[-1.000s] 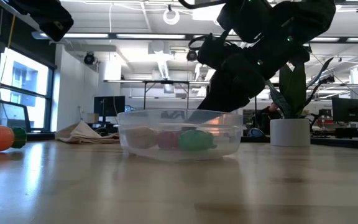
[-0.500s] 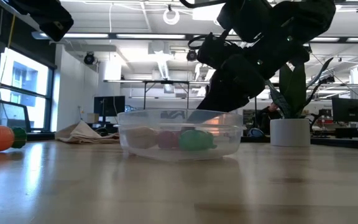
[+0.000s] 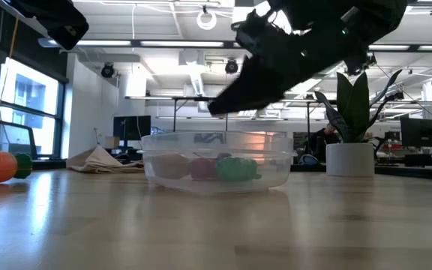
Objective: Pick and placing Produce into tupperware
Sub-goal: Put the peach into the transparent bin
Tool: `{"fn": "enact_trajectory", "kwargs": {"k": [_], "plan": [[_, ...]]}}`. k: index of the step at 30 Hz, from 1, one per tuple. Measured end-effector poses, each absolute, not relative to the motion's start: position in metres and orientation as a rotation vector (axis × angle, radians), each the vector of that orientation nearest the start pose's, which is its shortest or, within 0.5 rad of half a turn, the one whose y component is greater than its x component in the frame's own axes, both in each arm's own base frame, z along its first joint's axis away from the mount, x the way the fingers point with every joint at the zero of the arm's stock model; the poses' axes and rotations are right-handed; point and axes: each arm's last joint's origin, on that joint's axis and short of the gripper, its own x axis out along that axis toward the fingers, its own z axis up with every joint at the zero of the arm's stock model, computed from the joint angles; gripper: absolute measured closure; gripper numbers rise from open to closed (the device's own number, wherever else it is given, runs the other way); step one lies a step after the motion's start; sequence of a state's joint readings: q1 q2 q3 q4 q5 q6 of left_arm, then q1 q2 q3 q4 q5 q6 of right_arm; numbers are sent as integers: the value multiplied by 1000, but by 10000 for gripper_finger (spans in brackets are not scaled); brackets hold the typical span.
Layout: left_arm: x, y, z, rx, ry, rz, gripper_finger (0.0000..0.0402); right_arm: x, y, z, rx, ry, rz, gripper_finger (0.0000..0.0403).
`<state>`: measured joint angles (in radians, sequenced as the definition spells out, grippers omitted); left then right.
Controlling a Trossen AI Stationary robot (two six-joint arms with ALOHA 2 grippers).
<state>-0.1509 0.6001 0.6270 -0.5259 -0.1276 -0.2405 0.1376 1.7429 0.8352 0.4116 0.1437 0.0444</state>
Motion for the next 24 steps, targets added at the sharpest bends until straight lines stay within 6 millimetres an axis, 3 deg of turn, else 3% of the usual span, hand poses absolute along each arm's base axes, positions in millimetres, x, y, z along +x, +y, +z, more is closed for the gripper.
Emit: {"fn": "enact_trajectory", "kwargs": {"k": [6, 10, 16, 24], "plan": [[129, -16, 273, -166, 493, 36, 396, 345, 16, 186, -3, 375, -187, 261], [129, -16, 273, -167, 494, 36, 396, 349, -10, 195, 105, 347, -274, 261], [129, -16, 273, -167, 493, 37, 396, 368, -51, 204, 264, 484, -341, 261], [129, -16, 273, -166, 494, 36, 396, 414, -72, 222, 341, 746, -389, 261]]}}
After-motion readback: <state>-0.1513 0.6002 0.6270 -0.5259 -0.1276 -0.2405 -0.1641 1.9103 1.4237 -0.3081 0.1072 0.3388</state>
